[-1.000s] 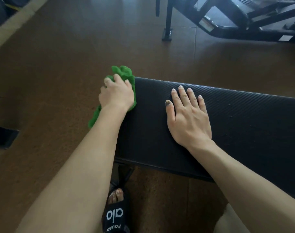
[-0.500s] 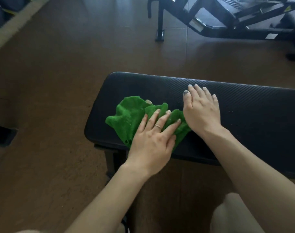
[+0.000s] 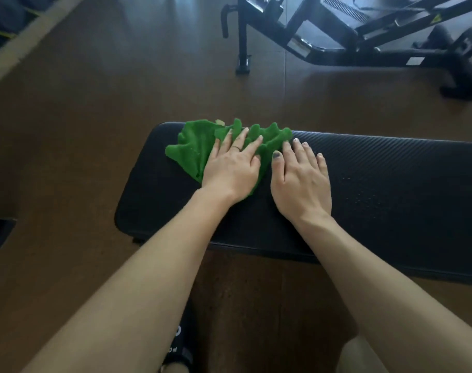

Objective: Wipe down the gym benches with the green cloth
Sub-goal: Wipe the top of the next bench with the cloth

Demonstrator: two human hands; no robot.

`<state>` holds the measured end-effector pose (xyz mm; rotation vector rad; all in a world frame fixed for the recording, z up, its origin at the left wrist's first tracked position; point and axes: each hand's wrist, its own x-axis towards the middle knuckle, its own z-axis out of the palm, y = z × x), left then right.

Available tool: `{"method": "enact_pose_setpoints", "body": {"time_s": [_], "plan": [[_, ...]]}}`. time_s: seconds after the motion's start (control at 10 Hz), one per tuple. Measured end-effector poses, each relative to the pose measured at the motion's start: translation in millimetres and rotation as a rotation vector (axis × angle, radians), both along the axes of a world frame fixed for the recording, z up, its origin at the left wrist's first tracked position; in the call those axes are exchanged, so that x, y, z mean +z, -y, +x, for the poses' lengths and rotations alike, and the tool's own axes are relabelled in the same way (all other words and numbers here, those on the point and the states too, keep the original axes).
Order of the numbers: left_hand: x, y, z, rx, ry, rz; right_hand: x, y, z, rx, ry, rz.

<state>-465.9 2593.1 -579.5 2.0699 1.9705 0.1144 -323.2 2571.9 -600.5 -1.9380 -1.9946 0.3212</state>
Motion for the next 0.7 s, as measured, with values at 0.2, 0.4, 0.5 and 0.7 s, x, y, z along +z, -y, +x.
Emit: {"method": "enact_pose_setpoints", "body": {"time_s": [0.2,0.4,0.5,0.7], "plan": [[-9,143,-3,-0.014,0.040,0.146,1,2,3,0.015,-0.051,0.004],[-12,89,-13,0.012,0.058,0.167,1,0,0,-0.003,-0.019,0.024],[-4,55,-31,0.126,0.077,0.109,1,2,2,0.012,-0.021,0.012],[-19,135,-60,0.570,0.054,0.362,3,5,3,0.022,0.004,0.000]]}}
